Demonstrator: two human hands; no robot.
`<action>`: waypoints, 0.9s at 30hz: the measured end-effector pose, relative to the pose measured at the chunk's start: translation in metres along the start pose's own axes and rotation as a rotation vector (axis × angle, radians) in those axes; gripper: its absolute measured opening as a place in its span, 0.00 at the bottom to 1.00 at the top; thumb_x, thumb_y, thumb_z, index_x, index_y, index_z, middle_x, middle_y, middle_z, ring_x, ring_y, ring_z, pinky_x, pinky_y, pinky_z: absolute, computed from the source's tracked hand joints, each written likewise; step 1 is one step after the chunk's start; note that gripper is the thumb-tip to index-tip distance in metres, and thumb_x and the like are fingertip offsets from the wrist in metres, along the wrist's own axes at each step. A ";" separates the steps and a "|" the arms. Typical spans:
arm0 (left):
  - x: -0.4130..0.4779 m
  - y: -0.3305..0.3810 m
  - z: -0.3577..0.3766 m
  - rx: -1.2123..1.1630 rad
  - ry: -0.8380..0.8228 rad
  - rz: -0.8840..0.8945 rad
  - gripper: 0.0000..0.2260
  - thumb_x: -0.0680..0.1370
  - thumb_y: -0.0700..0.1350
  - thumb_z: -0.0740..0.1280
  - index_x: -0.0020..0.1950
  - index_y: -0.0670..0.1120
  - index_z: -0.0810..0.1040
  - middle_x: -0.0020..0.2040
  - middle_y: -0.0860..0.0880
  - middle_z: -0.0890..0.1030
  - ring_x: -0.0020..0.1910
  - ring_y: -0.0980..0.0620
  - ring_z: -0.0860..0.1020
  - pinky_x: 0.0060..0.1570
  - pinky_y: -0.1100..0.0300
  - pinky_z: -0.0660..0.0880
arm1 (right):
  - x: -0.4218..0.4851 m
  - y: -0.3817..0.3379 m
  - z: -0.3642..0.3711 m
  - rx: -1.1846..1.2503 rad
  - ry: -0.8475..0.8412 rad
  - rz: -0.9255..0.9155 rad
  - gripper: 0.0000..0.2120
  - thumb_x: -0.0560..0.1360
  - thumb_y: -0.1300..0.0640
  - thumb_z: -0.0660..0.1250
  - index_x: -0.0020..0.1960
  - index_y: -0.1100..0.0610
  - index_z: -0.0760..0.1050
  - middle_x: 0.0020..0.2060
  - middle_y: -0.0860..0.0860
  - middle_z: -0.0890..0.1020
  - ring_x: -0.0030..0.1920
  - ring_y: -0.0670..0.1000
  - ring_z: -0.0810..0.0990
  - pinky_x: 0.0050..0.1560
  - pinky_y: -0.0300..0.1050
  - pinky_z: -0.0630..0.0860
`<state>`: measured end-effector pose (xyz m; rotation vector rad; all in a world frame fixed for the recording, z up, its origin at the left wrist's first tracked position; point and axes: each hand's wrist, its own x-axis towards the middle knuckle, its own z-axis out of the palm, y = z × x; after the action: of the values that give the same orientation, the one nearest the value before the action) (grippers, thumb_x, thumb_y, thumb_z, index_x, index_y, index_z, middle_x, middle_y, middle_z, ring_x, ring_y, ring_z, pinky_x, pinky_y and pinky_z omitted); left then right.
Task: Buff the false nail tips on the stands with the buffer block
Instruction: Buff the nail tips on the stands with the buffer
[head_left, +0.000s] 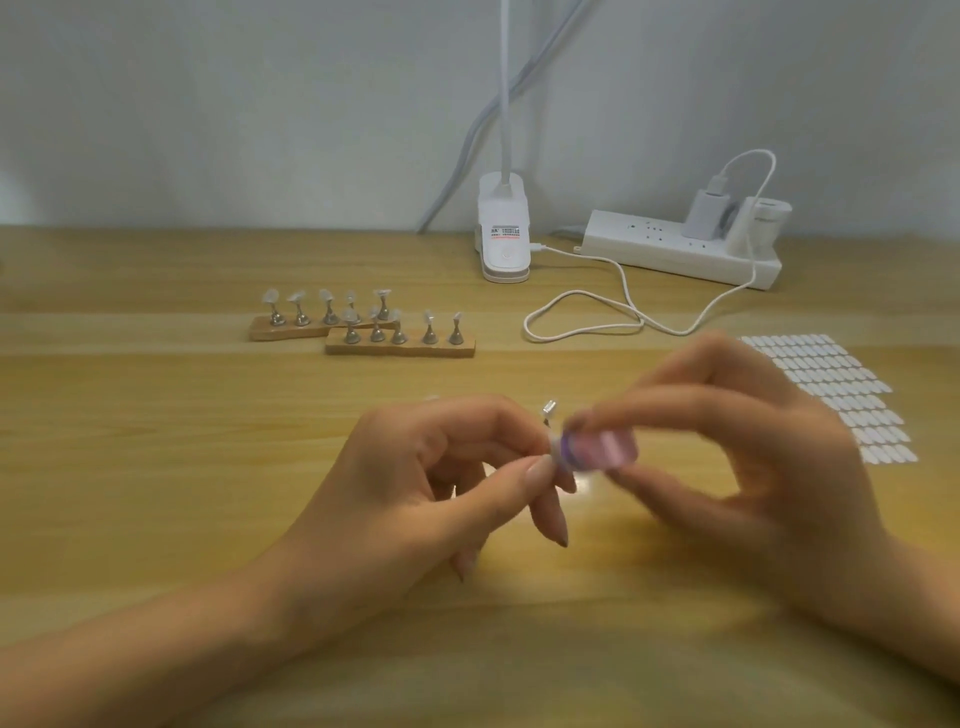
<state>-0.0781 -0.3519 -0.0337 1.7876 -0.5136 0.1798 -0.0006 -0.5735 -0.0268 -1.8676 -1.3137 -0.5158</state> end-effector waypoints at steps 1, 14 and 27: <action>-0.001 0.001 0.001 -0.012 -0.014 0.011 0.04 0.78 0.48 0.66 0.47 0.50 0.80 0.40 0.52 0.86 0.24 0.58 0.75 0.24 0.60 0.70 | 0.000 0.006 -0.002 -0.012 0.019 0.048 0.10 0.76 0.55 0.70 0.55 0.44 0.80 0.46 0.51 0.77 0.48 0.49 0.80 0.50 0.46 0.76; 0.032 -0.003 -0.040 -0.029 0.415 0.102 0.02 0.79 0.46 0.69 0.49 0.50 0.77 0.49 0.58 0.82 0.45 0.58 0.79 0.42 0.66 0.76 | 0.001 0.020 -0.006 -0.019 0.000 0.071 0.12 0.75 0.53 0.69 0.58 0.50 0.79 0.47 0.51 0.80 0.47 0.47 0.79 0.47 0.36 0.76; 0.029 -0.013 -0.031 0.423 0.118 0.091 0.02 0.75 0.51 0.74 0.45 0.54 0.84 0.51 0.60 0.82 0.59 0.54 0.78 0.59 0.50 0.73 | 0.002 0.021 -0.005 0.006 -0.007 0.071 0.12 0.74 0.54 0.70 0.58 0.50 0.80 0.47 0.49 0.80 0.46 0.47 0.79 0.42 0.39 0.77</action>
<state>-0.0416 -0.3272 -0.0255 2.1488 -0.4974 0.4829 0.0200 -0.5797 -0.0305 -1.9056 -1.2478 -0.4682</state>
